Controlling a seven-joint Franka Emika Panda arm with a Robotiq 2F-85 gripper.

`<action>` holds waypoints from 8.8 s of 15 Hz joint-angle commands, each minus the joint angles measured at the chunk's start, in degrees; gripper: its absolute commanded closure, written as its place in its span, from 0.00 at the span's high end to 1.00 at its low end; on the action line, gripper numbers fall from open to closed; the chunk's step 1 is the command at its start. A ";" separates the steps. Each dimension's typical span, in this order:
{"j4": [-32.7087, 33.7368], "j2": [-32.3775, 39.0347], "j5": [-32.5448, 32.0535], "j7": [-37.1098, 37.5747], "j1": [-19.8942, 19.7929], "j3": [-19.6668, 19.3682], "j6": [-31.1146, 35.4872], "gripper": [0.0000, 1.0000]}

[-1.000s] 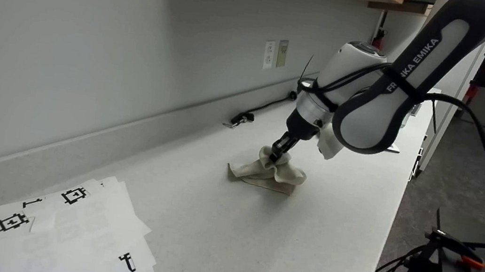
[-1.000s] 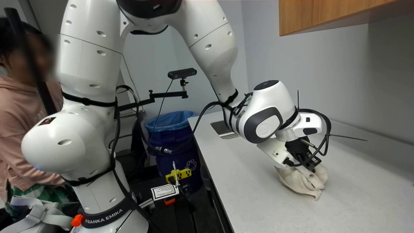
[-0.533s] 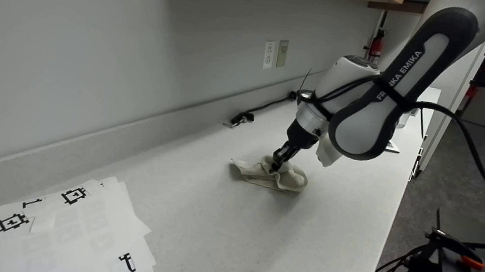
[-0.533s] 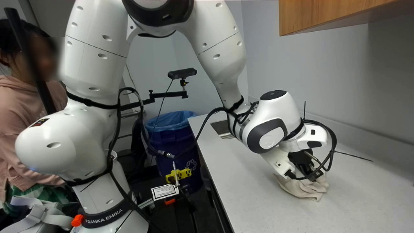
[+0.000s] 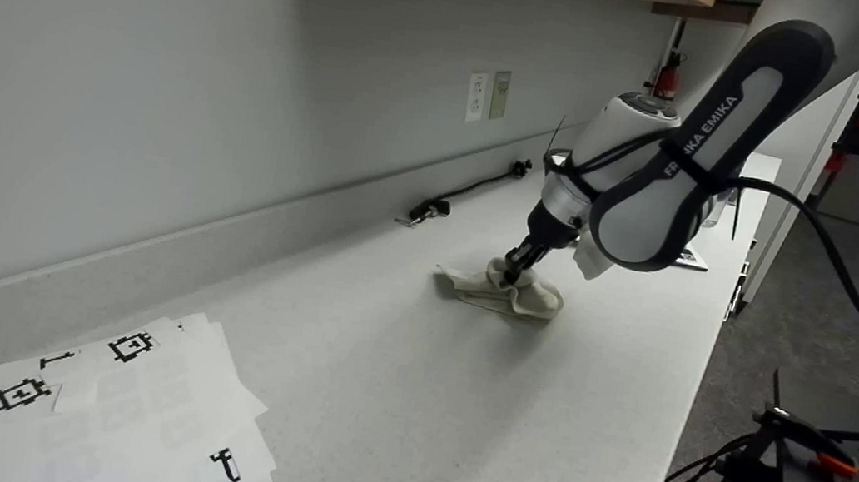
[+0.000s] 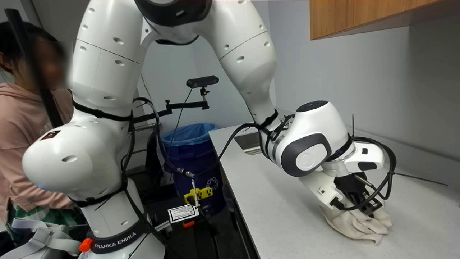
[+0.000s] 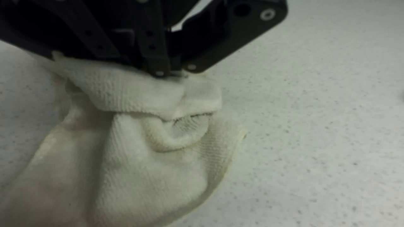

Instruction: Use the cloth to wipe the countertop

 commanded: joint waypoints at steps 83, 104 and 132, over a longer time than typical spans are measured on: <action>5.70 5.34 1.40 -4.54 1.96 9.65 -6.02 0.01; 1.90 1.01 0.48 -8.56 -1.22 15.49 -5.46 0.01; -0.56 -2.85 1.85 -9.21 -4.90 24.16 -12.67 0.01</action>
